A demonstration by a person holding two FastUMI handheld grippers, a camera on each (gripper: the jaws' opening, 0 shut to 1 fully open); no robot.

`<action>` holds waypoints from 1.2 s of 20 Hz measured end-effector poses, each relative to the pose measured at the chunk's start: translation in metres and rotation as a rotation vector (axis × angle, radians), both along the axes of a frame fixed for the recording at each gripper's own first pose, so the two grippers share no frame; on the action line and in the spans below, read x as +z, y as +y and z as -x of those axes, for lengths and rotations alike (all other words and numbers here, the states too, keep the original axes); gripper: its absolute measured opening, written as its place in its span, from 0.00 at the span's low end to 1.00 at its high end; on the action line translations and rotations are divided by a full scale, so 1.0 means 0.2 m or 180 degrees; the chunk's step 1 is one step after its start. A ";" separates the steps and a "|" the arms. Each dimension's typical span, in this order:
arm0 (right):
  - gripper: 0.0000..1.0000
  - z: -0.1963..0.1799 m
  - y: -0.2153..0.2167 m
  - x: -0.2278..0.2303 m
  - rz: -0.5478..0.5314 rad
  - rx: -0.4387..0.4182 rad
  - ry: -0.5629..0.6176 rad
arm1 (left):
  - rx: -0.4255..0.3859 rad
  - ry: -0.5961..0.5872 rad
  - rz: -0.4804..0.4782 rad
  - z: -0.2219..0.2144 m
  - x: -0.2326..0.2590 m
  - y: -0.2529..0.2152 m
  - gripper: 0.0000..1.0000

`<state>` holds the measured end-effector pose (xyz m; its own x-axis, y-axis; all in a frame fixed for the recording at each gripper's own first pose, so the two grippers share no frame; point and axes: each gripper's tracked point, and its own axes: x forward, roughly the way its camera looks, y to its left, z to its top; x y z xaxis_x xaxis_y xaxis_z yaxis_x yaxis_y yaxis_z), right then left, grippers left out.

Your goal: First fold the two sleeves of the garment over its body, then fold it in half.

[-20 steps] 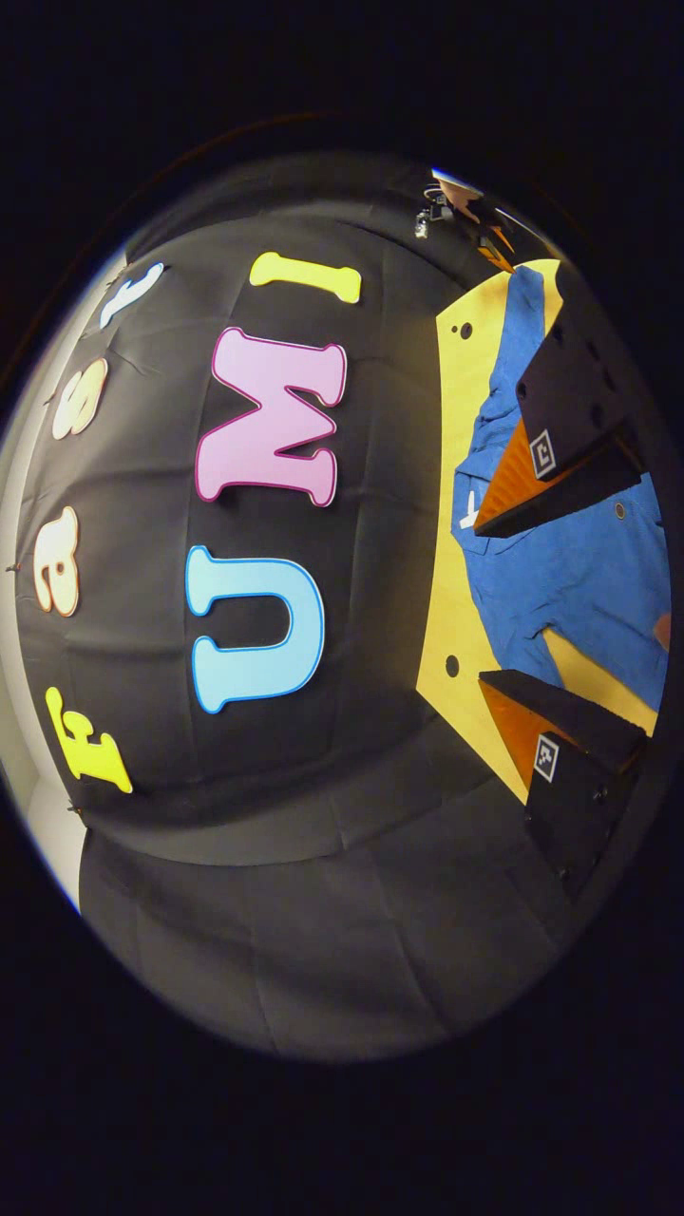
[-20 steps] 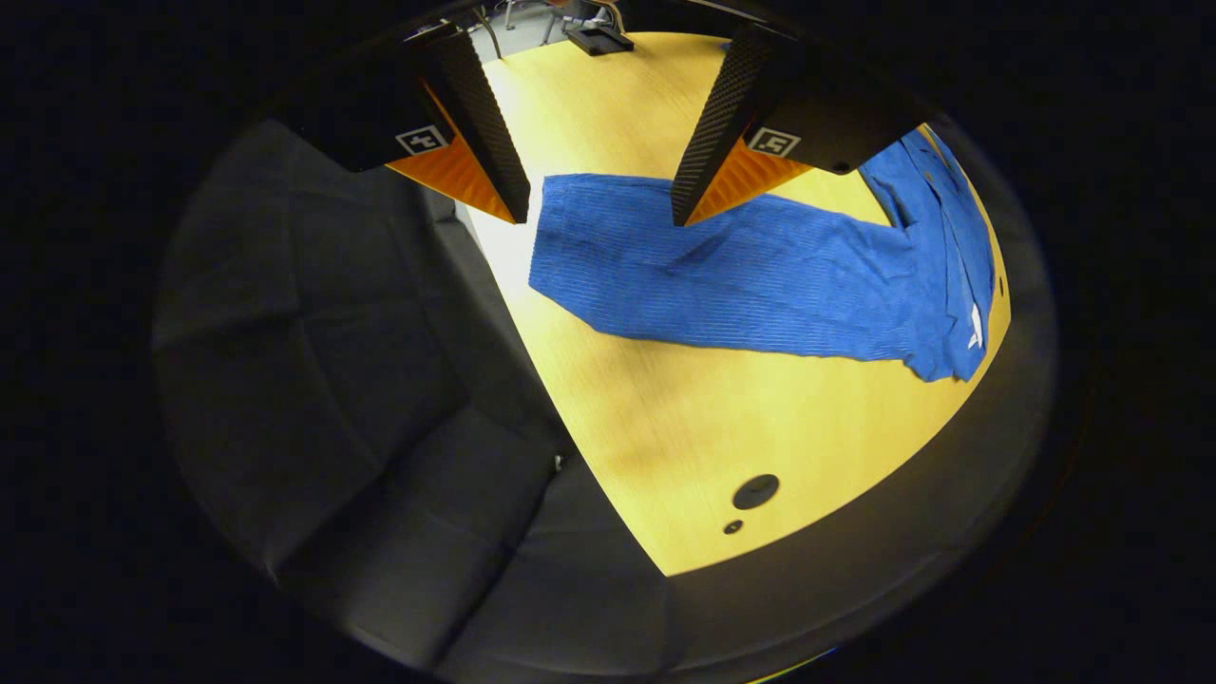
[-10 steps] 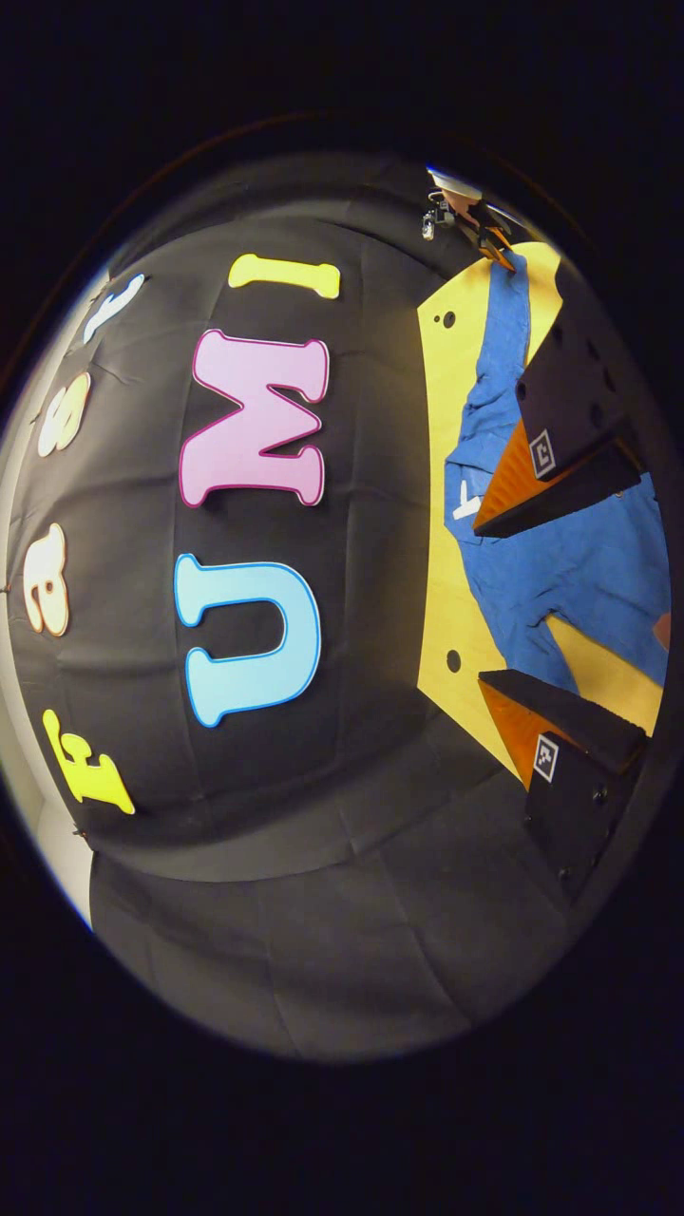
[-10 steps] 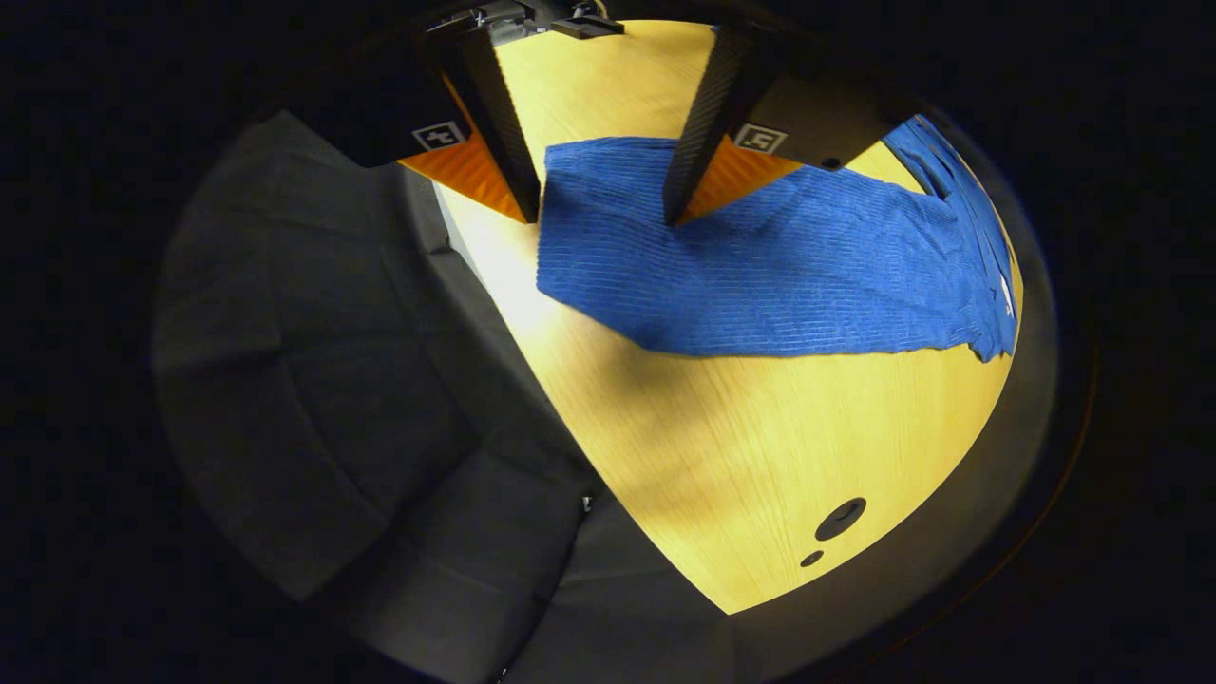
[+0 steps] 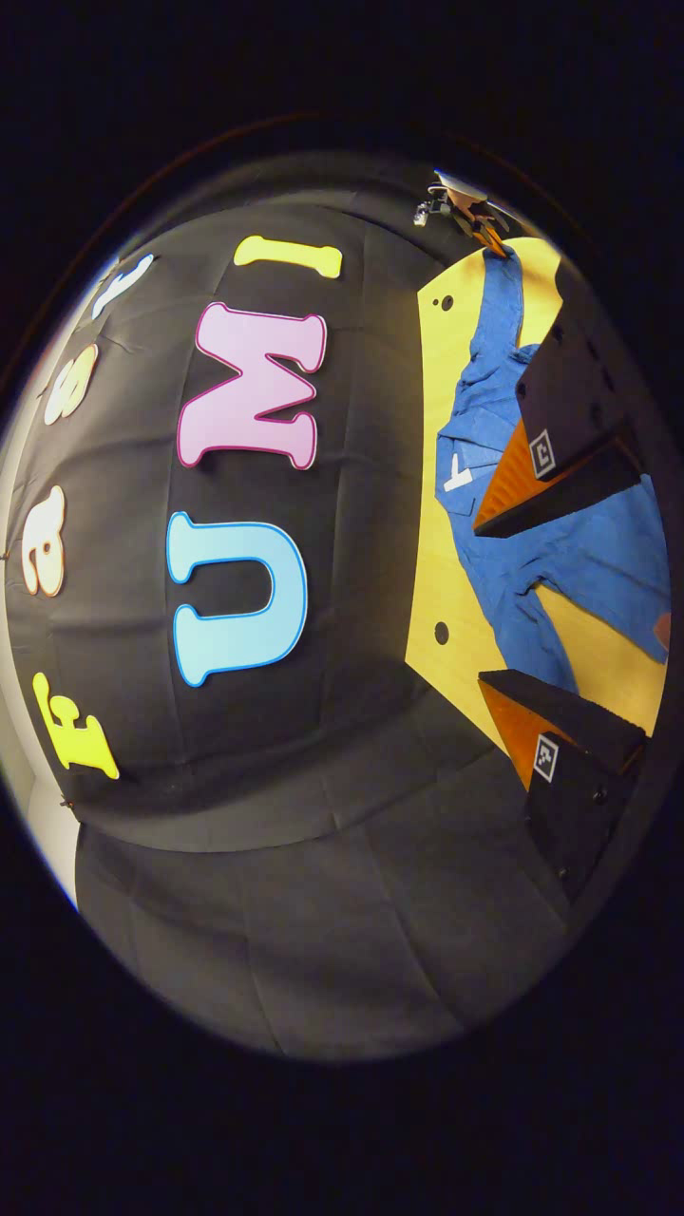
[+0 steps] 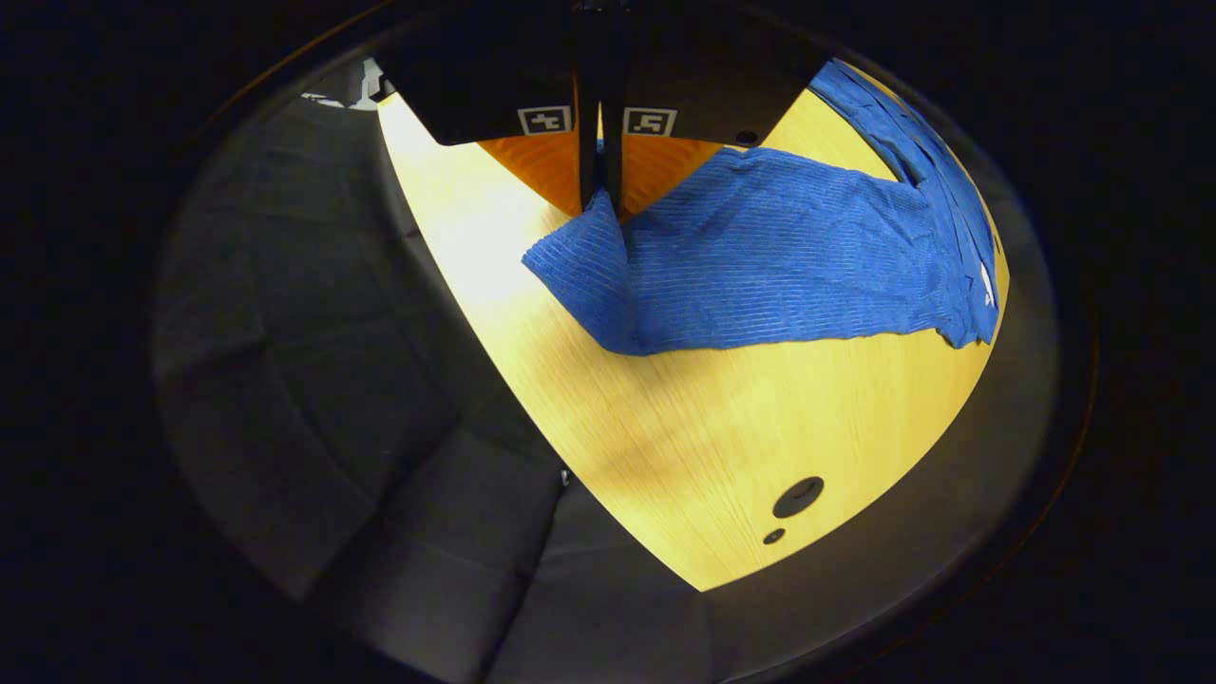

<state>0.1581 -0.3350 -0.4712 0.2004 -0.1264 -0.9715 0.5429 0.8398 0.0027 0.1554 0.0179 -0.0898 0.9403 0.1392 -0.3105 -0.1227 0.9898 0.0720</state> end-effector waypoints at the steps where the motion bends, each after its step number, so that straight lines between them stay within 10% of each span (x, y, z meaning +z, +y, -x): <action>1: 0.05 -0.01 0.02 0.05 0.0064 0.0031 -0.0086 | 0.0005 -0.0021 0.0012 0.01 0.00 0.02 0.80; 7: 0.05 -0.20 0.27 0.61 0.0473 0.0433 -0.0761 | -0.0220 -0.0157 0.0124 0.05 0.04 0.09 0.80; 16: 0.05 -0.81 1.28 1.52 0.0267 0.0871 -0.1872 | 0.0043 -0.0405 0.0254 0.13 0.08 0.56 0.80; 24: 0.04 -1.00 2.71 1.12 -0.0639 0.1656 -0.1778 | 0.0497 -0.0204 0.0351 0.25 -0.16 0.91 0.80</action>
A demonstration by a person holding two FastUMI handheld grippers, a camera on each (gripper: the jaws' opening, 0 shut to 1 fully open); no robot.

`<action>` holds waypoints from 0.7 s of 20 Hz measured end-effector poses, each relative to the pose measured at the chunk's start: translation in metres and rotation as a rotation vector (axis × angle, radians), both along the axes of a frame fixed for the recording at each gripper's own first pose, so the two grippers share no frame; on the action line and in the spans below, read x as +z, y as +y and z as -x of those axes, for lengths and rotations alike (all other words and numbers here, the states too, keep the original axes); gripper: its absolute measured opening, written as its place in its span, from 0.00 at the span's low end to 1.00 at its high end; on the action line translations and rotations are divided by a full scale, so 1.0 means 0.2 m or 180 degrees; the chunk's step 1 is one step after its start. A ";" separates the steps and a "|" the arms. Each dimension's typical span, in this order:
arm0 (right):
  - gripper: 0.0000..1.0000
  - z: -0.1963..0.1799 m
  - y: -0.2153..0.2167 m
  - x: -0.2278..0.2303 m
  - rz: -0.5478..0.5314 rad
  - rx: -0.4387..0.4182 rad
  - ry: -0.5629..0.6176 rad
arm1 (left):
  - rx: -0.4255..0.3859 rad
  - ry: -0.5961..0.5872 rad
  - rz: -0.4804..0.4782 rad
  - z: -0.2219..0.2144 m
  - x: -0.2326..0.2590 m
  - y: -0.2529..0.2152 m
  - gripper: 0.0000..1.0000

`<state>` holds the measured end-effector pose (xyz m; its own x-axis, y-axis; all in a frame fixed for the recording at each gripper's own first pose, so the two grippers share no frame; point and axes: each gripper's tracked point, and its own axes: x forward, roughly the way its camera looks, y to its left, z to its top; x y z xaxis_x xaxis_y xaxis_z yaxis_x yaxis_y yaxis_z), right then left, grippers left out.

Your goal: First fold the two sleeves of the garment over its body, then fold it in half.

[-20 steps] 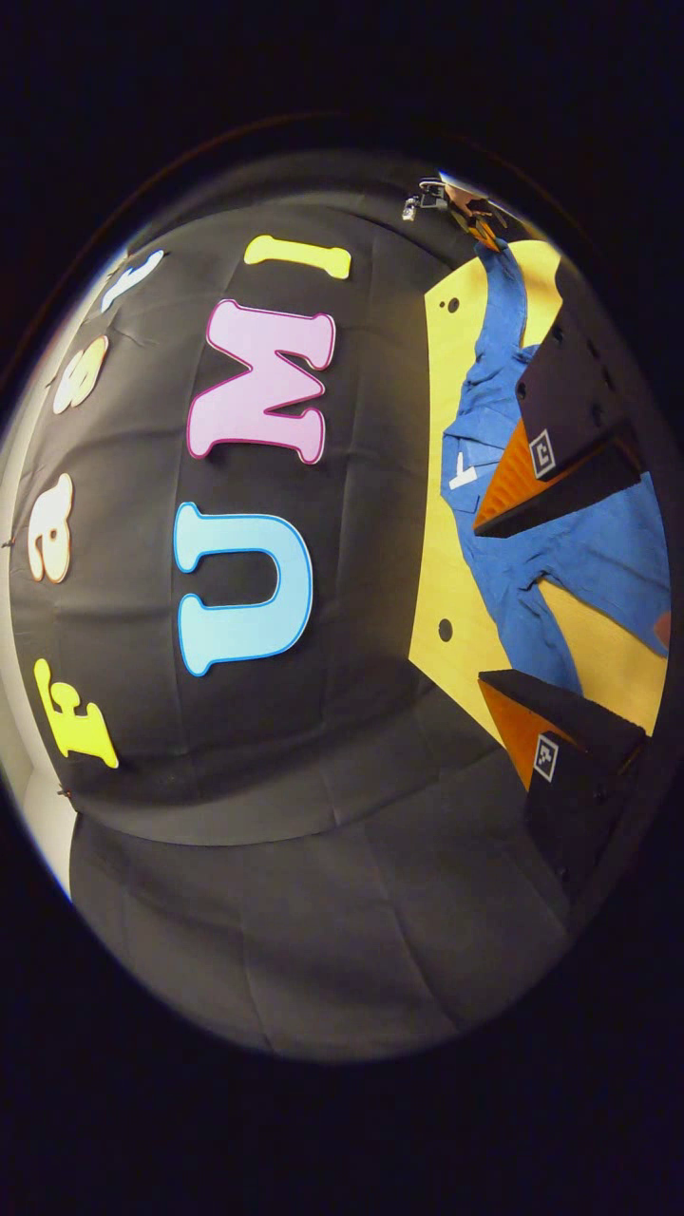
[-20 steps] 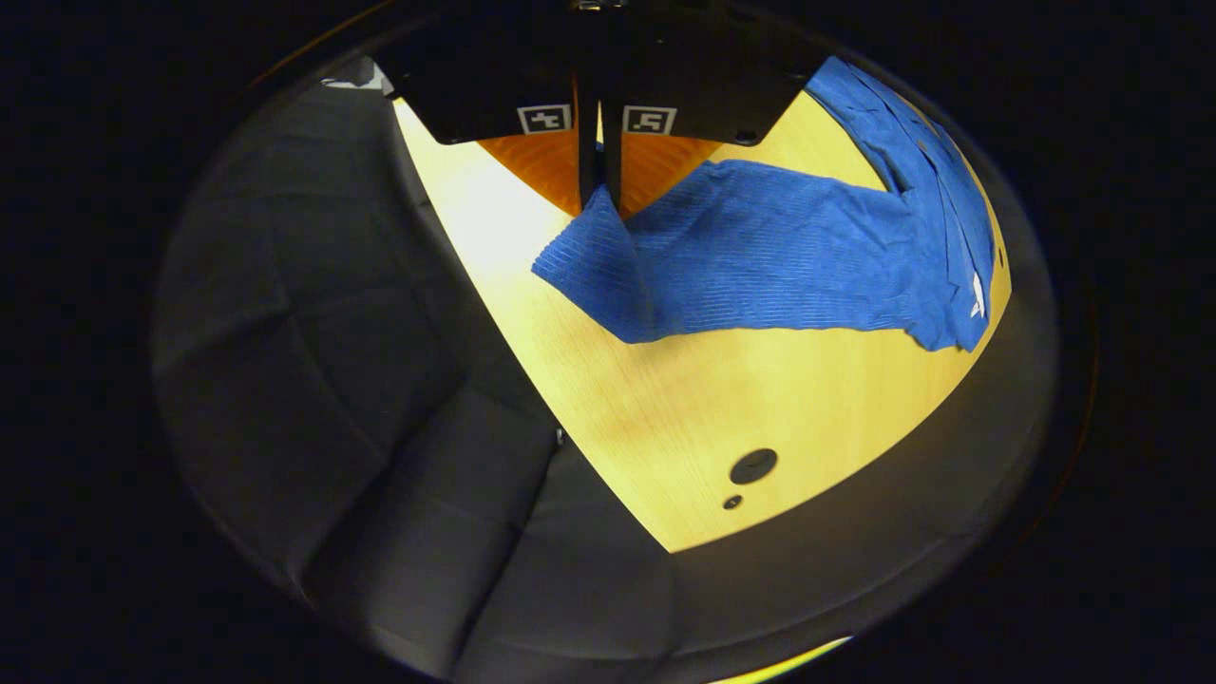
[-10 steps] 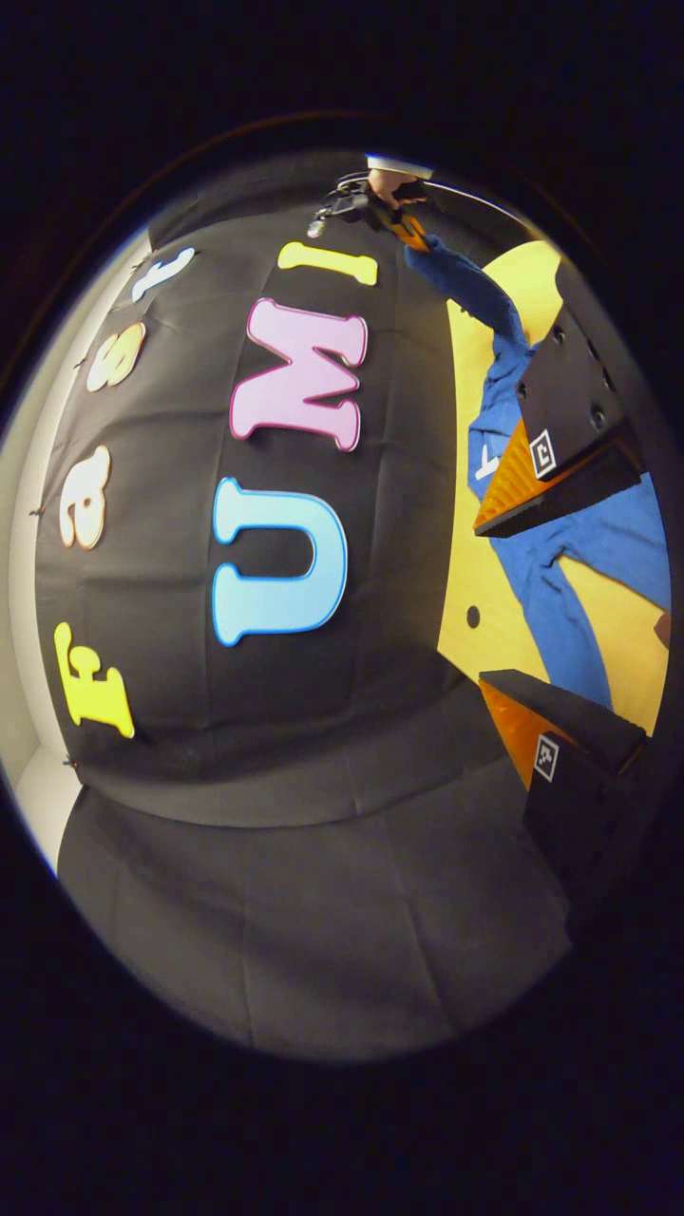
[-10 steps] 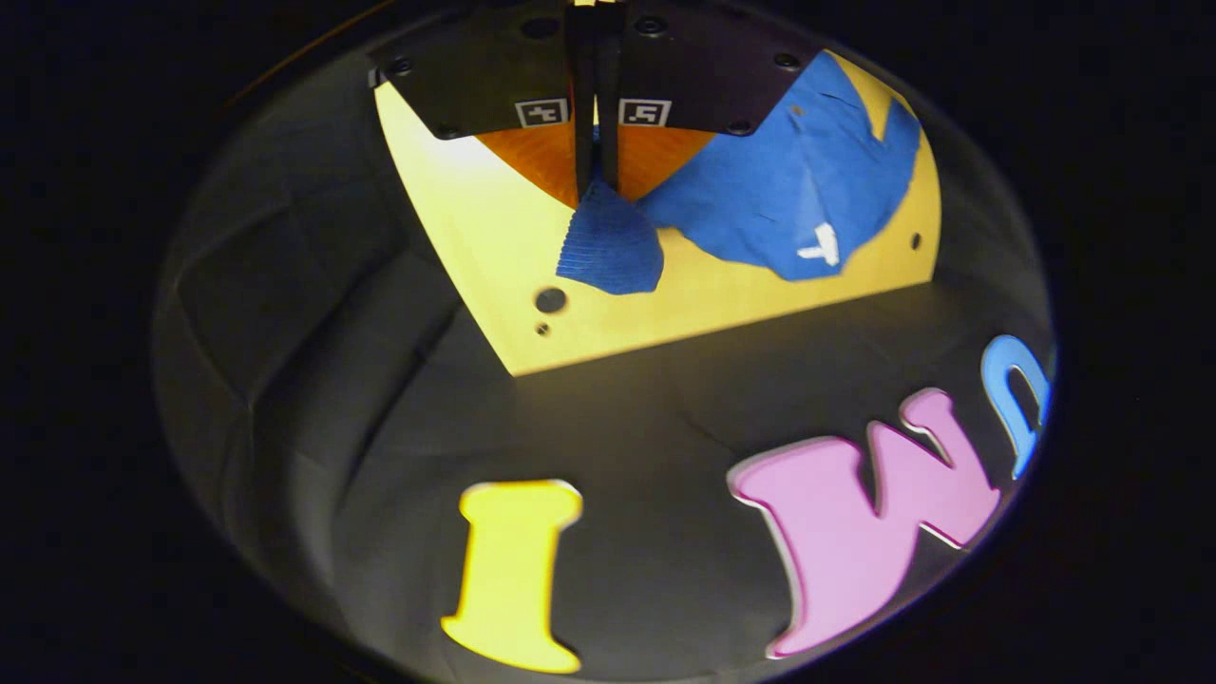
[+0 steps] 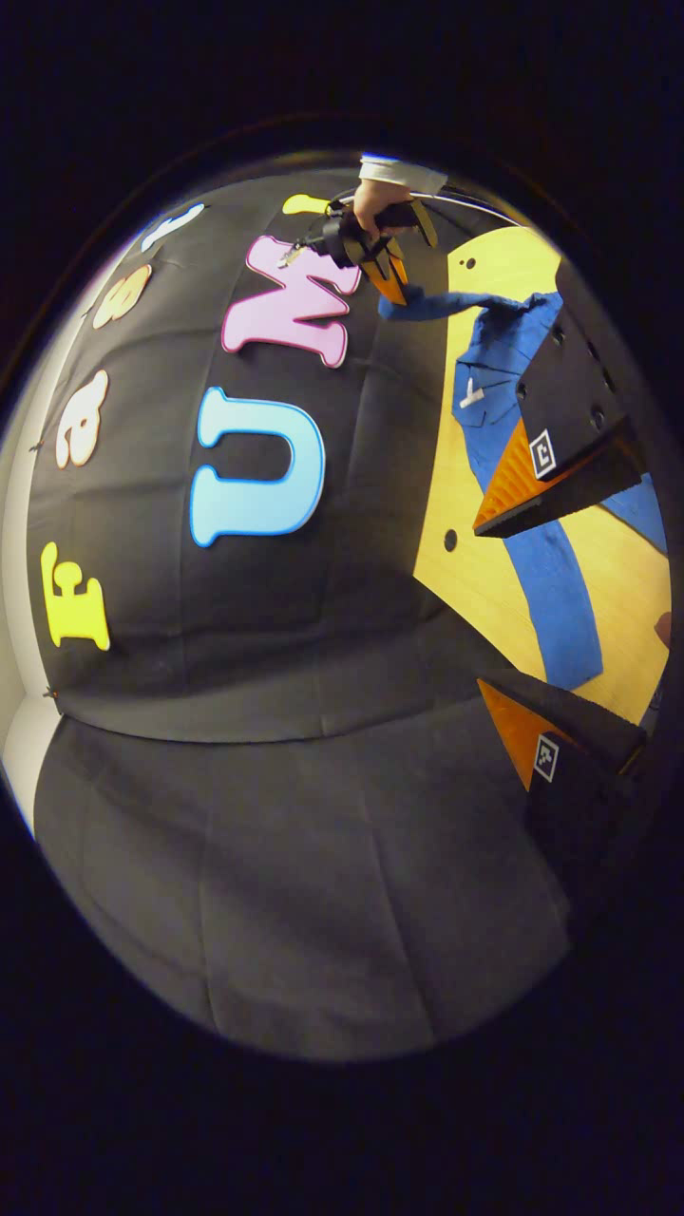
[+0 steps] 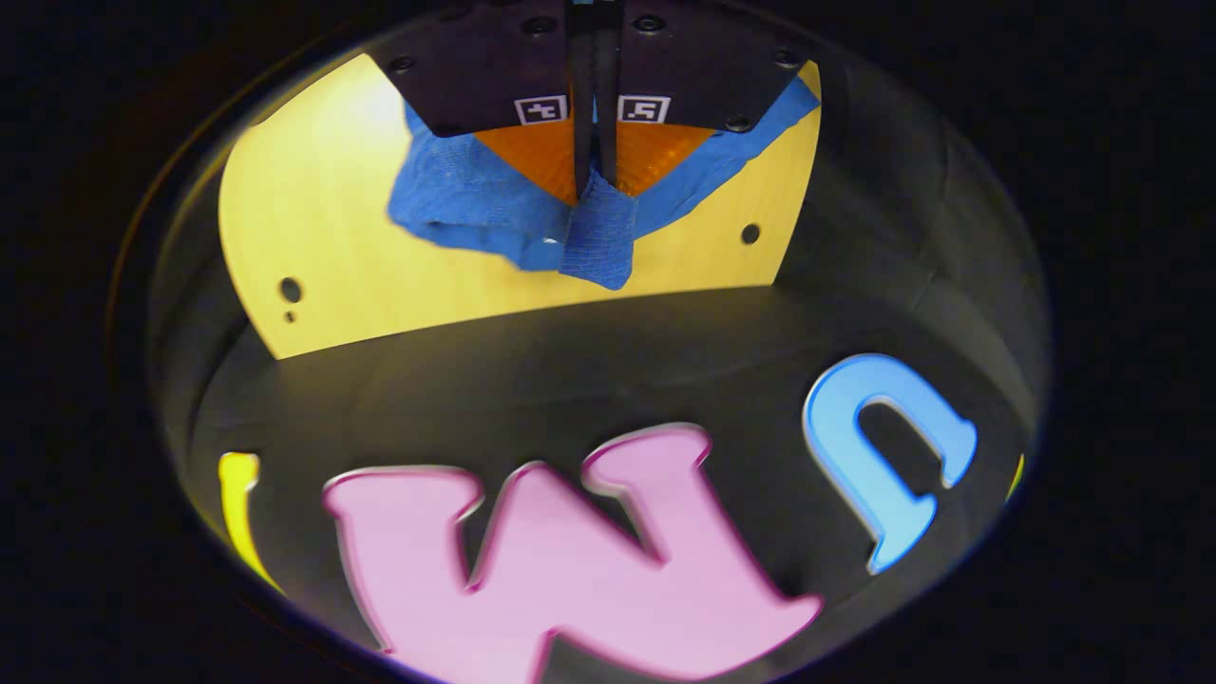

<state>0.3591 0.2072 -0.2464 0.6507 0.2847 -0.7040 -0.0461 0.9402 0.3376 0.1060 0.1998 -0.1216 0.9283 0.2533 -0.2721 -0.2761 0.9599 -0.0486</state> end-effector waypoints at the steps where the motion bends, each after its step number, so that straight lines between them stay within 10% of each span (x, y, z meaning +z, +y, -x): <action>1: 0.04 -0.01 0.12 -0.14 0.0032 0.0093 0.0091 | 0.0047 0.0025 0.0085 0.02 -0.04 0.03 0.80; 11: 0.05 0.04 0.64 -1.00 0.0028 0.0366 0.0868 | 0.0682 0.0461 0.0452 0.34 -0.40 0.23 0.82; 13: 0.12 -0.01 0.71 -1.02 -0.0165 0.0307 0.0872 | 0.0734 0.0412 0.0544 0.36 -0.44 0.23 0.82; 14: 0.33 0.00 0.75 -0.99 -0.0327 0.0324 0.0891 | 0.0780 0.0460 0.0580 0.37 -0.48 0.23 0.82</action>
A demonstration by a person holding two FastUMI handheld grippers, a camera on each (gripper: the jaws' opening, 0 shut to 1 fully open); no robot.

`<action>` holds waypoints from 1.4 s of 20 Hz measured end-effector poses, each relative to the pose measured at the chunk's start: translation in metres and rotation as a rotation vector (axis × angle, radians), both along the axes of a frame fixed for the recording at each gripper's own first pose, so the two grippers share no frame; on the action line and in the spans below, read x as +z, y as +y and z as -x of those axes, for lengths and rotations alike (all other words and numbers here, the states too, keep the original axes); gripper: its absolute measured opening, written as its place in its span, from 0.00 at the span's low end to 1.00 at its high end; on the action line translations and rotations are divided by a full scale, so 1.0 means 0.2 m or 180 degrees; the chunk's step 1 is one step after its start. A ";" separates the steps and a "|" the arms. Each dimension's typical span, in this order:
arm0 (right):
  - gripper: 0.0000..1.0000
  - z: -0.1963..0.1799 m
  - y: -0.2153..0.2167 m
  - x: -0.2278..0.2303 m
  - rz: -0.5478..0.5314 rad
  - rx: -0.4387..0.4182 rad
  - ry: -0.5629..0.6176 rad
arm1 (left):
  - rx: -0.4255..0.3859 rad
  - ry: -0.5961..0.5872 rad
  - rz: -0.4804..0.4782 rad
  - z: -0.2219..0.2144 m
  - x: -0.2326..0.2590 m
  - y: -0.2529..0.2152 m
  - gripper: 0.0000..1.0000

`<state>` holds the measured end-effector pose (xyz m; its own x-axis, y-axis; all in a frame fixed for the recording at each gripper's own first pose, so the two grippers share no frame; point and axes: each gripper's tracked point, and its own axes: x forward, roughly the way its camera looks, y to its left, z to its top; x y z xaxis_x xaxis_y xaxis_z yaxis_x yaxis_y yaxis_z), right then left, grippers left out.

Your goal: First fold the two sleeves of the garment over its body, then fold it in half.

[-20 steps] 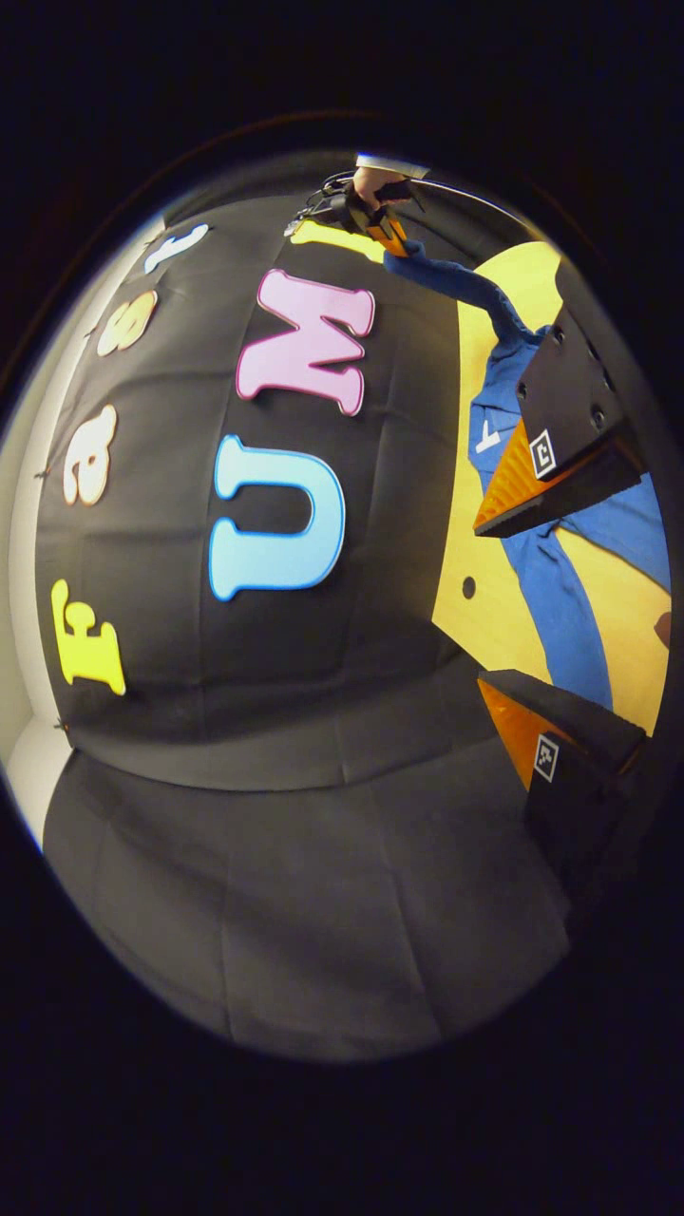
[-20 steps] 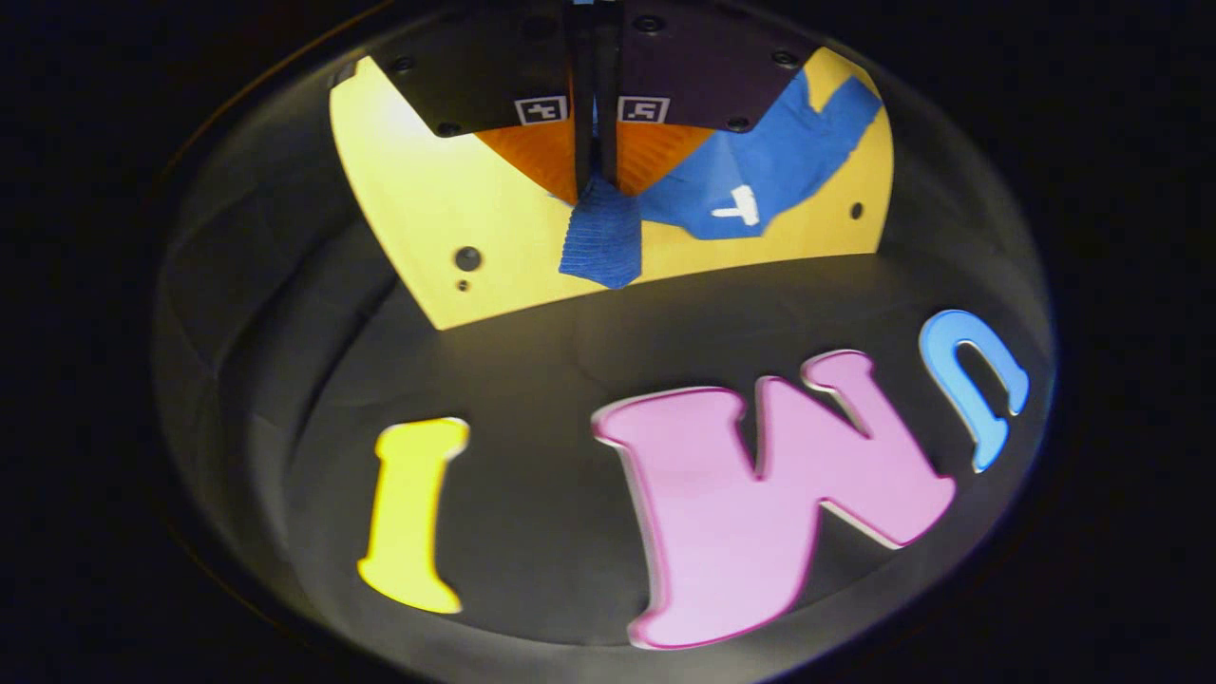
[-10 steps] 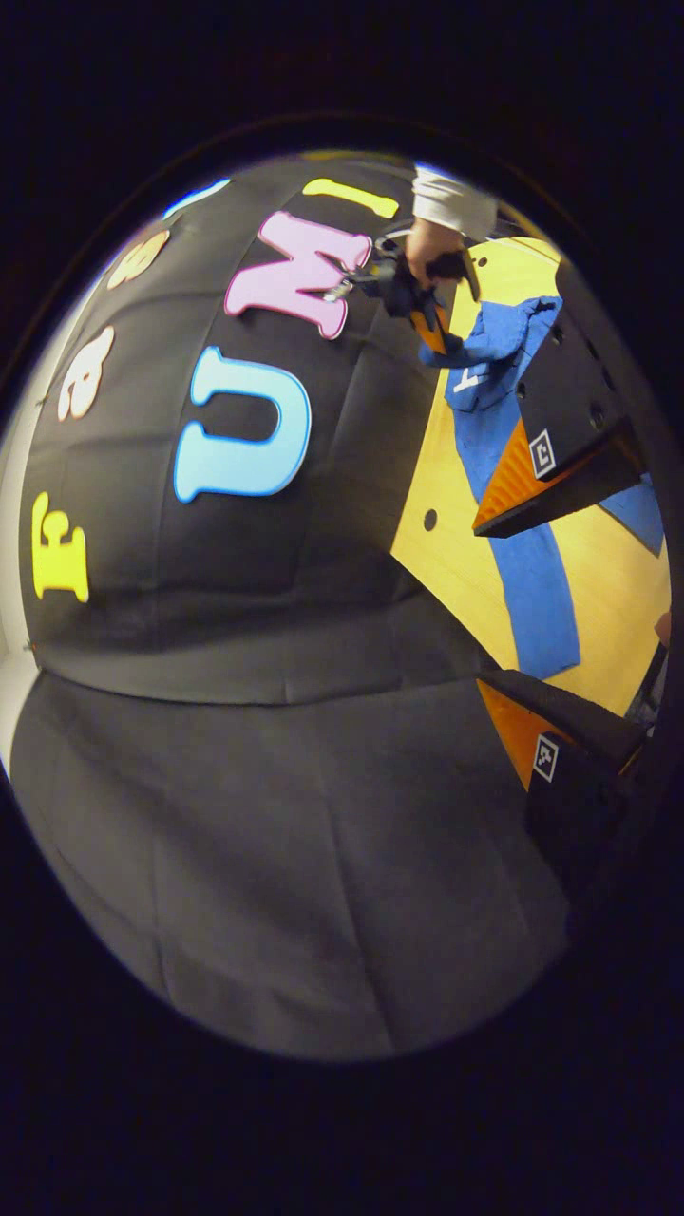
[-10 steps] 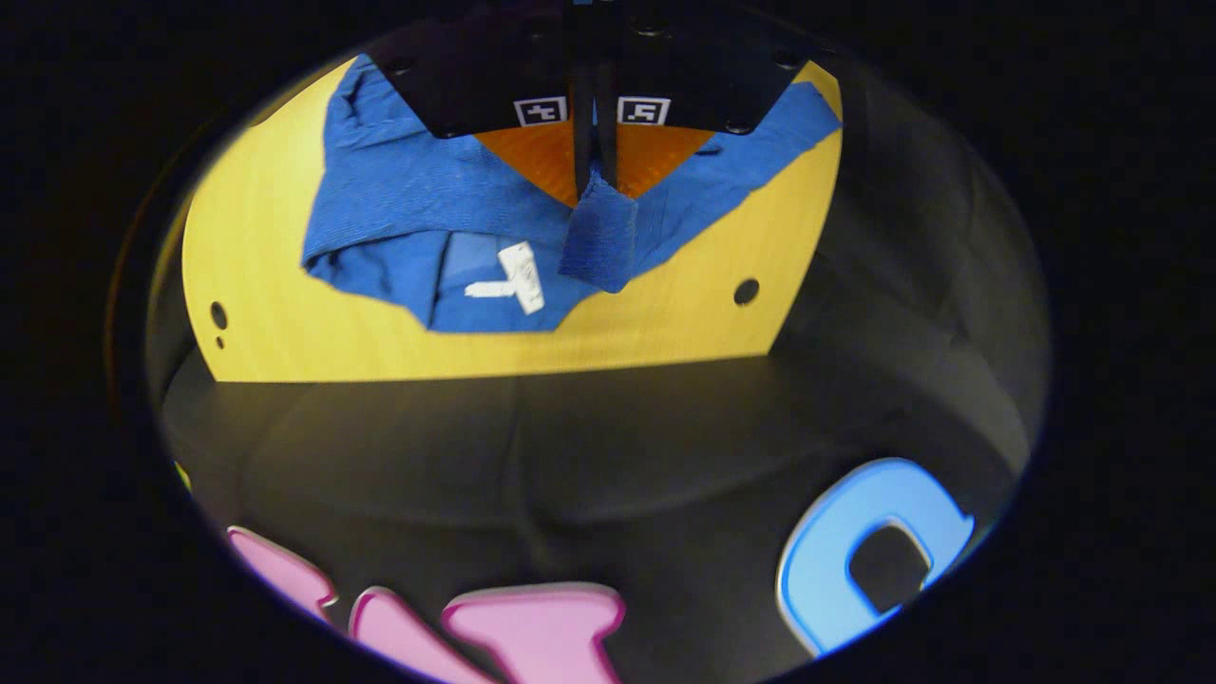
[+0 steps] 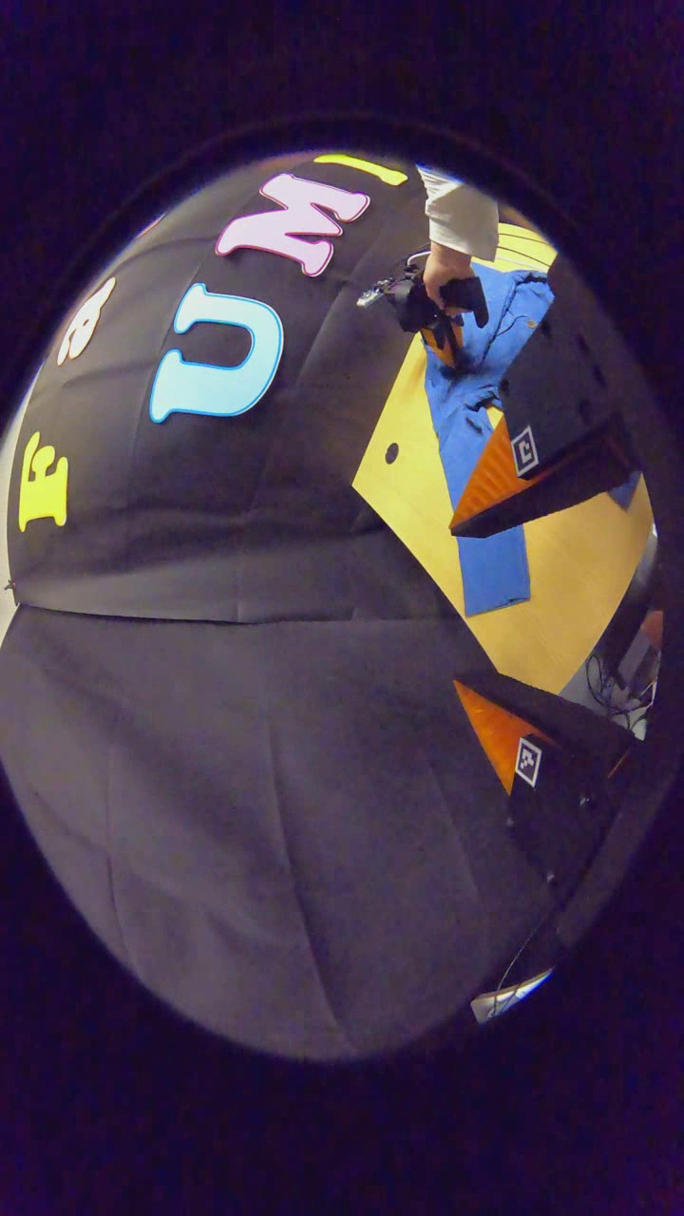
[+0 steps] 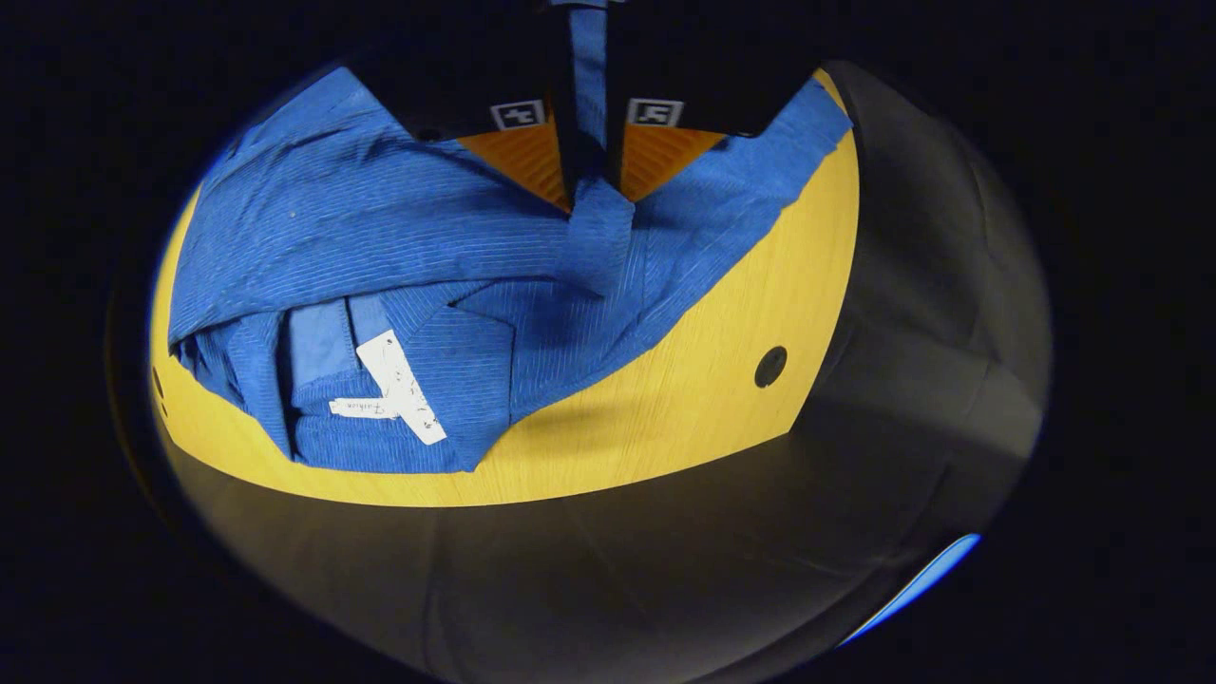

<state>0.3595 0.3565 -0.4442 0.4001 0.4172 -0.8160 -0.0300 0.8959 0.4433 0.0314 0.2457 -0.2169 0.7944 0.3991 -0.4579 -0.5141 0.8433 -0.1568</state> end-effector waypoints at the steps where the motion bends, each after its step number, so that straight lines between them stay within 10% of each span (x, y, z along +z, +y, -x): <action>1: 0.43 0.01 0.05 0.02 -0.0141 -0.0001 0.0040 | 0.0024 0.0058 0.0038 0.01 -0.03 0.00 0.83; 5: 0.96 0.00 0.09 0.13 -0.0383 0.0062 -0.0070 | -0.0058 0.0097 0.0131 -0.06 -0.12 -0.03 0.82; 11: 0.97 0.02 -0.04 0.58 -0.0614 0.0340 -0.0510 | -0.0259 0.0310 0.0294 -0.35 -0.27 -0.01 0.83; 18: 0.97 0.58 -0.51 1.13 -0.0683 0.0677 -0.0980 | -0.0513 0.1179 0.0525 -0.65 -0.68 0.08 0.82; 28: 0.96 1.30 -1.48 1.07 -0.0496 -0.0442 -0.0710 | -0.0484 0.2142 0.0923 -0.82 -0.96 0.18 0.82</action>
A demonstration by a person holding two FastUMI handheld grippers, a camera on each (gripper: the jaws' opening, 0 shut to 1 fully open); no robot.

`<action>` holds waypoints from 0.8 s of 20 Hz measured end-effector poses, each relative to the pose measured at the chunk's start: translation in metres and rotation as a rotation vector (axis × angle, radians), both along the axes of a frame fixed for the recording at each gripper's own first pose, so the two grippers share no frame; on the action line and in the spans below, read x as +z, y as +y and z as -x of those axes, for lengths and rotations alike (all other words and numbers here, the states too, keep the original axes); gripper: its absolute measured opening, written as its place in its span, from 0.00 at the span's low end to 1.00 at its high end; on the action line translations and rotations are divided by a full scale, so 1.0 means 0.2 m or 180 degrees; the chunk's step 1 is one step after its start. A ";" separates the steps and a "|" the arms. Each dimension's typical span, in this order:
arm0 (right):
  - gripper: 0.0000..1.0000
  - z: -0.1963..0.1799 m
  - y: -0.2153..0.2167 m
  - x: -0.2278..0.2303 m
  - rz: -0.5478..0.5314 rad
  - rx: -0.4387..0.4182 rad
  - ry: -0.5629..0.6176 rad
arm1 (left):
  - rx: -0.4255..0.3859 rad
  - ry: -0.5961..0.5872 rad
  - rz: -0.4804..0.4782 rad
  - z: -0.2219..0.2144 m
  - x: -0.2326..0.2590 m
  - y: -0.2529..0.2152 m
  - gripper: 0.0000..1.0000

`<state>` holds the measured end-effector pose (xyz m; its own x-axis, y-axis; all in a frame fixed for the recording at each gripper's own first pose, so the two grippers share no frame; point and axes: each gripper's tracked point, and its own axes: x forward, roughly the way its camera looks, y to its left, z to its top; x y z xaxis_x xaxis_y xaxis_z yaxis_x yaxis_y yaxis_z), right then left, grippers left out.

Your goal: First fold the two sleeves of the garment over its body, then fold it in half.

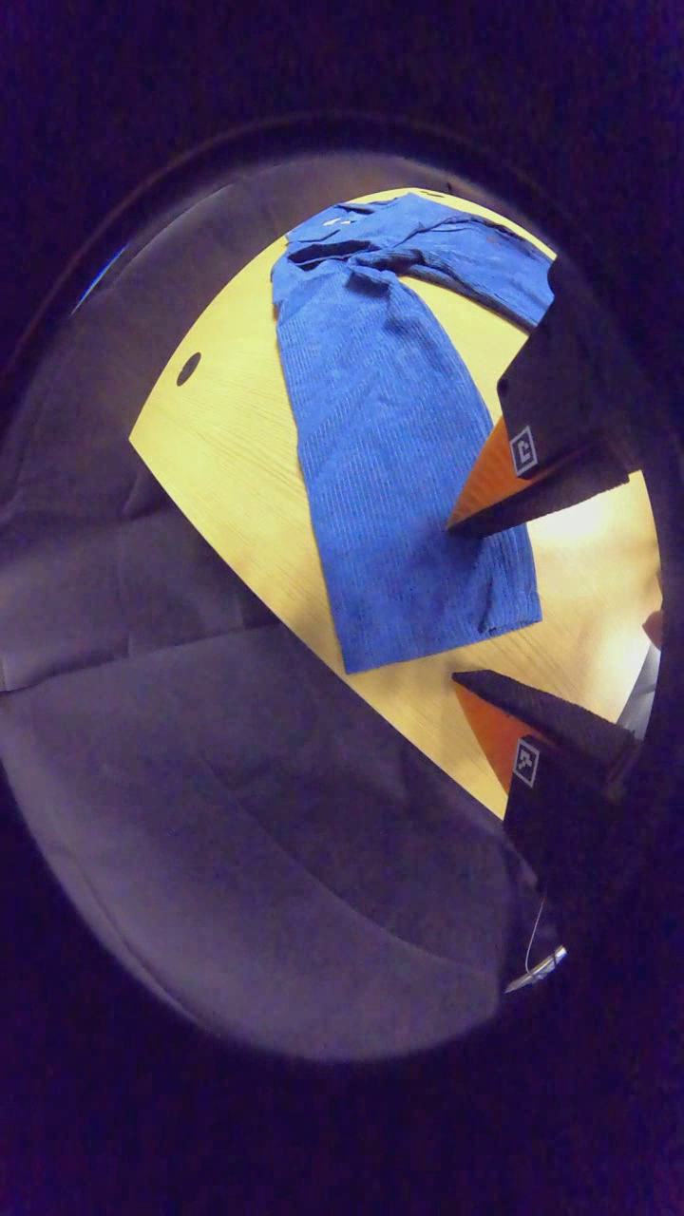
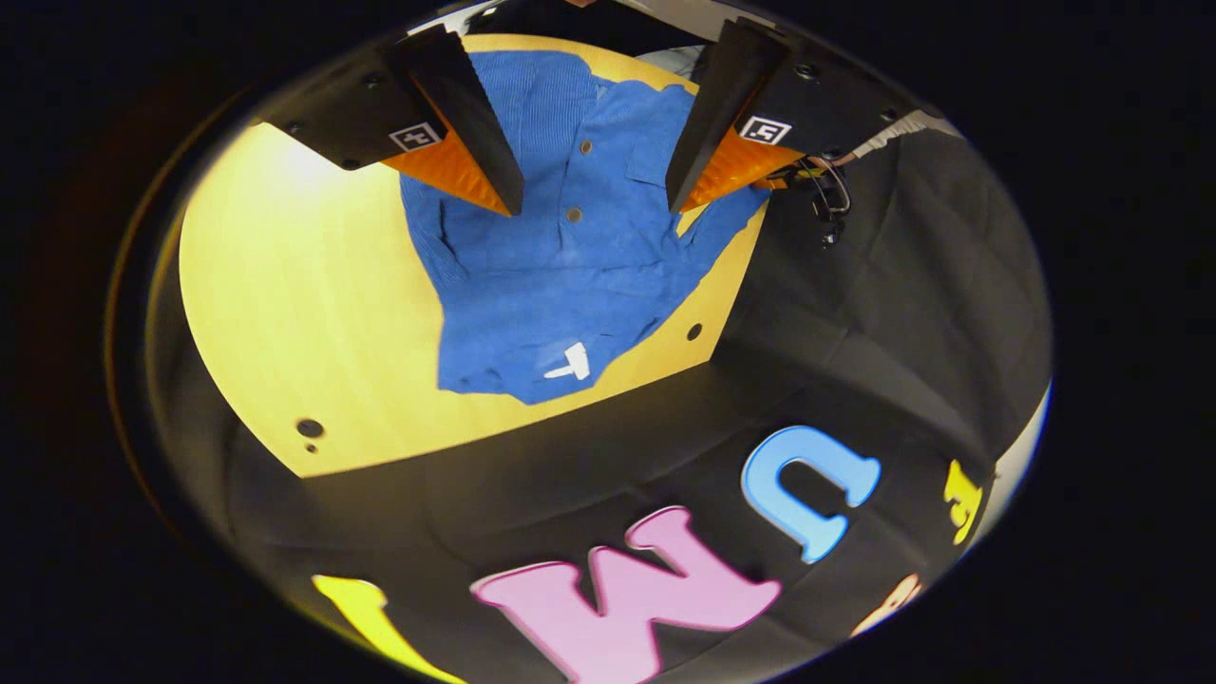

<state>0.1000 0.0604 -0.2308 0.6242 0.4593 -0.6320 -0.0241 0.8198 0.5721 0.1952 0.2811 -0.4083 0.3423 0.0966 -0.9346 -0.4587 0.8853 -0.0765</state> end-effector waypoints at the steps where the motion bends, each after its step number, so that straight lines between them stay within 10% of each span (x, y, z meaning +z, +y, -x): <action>1: 0.96 0.04 -0.04 0.00 -0.0014 -0.0070 0.0012 | -0.0015 0.0064 0.0034 0.00 0.01 0.00 0.83; 3: 0.96 0.09 -0.08 0.01 -0.0010 -0.0174 0.0000 | -0.0140 0.0169 0.0090 -0.01 0.00 0.01 0.80; 7: 0.96 0.18 -0.07 0.06 -0.0096 -0.0207 -0.0006 | -0.0281 0.0058 0.0030 -0.11 0.05 -0.03 0.07; 16: 0.96 0.35 -0.13 0.02 -0.0007 -0.0230 0.0054 | -0.0607 -0.0245 0.0312 -0.18 0.22 -0.23 0.00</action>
<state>0.0303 0.0350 -0.2271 0.6450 0.4148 -0.6418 0.0449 0.8178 0.5737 0.2321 0.2358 -0.3650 0.4163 -0.0665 -0.9068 -0.2733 0.9421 -0.1945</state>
